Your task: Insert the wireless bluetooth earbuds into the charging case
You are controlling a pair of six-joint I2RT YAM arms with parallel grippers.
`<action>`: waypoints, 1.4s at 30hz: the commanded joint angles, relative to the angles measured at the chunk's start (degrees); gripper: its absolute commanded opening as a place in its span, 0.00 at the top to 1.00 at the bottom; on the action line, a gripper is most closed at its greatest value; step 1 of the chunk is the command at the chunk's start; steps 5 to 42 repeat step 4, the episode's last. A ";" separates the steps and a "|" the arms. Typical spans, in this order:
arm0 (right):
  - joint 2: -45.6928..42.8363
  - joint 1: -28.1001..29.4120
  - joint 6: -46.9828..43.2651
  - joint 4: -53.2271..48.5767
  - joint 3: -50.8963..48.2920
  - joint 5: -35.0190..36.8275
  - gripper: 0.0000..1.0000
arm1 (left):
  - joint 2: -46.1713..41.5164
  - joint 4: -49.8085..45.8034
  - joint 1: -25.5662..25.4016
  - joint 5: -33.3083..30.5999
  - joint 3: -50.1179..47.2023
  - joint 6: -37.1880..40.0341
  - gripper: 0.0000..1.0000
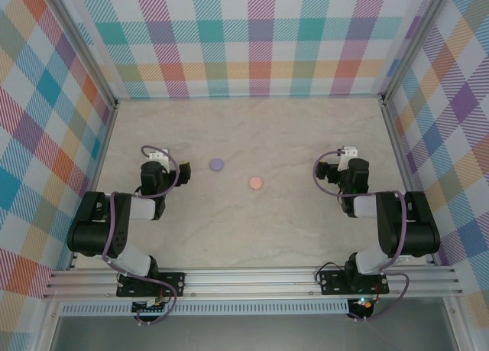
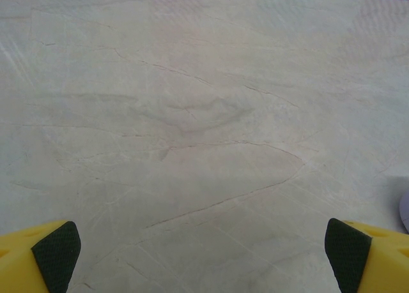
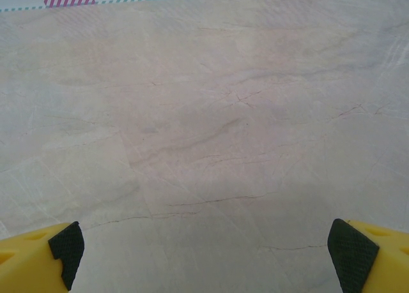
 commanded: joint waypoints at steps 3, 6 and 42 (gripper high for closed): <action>-0.56 -0.32 -0.34 1.17 0.77 -1.23 0.00 | 0.20 -0.36 0.52 0.01 0.90 -0.26 0.00; -0.56 -0.30 -0.38 1.28 0.67 -1.16 0.00 | 0.20 -0.35 0.51 0.04 0.88 -0.24 0.00; -0.56 -0.30 -0.38 1.28 0.67 -1.16 0.00 | 0.20 -0.35 0.51 0.04 0.88 -0.24 0.00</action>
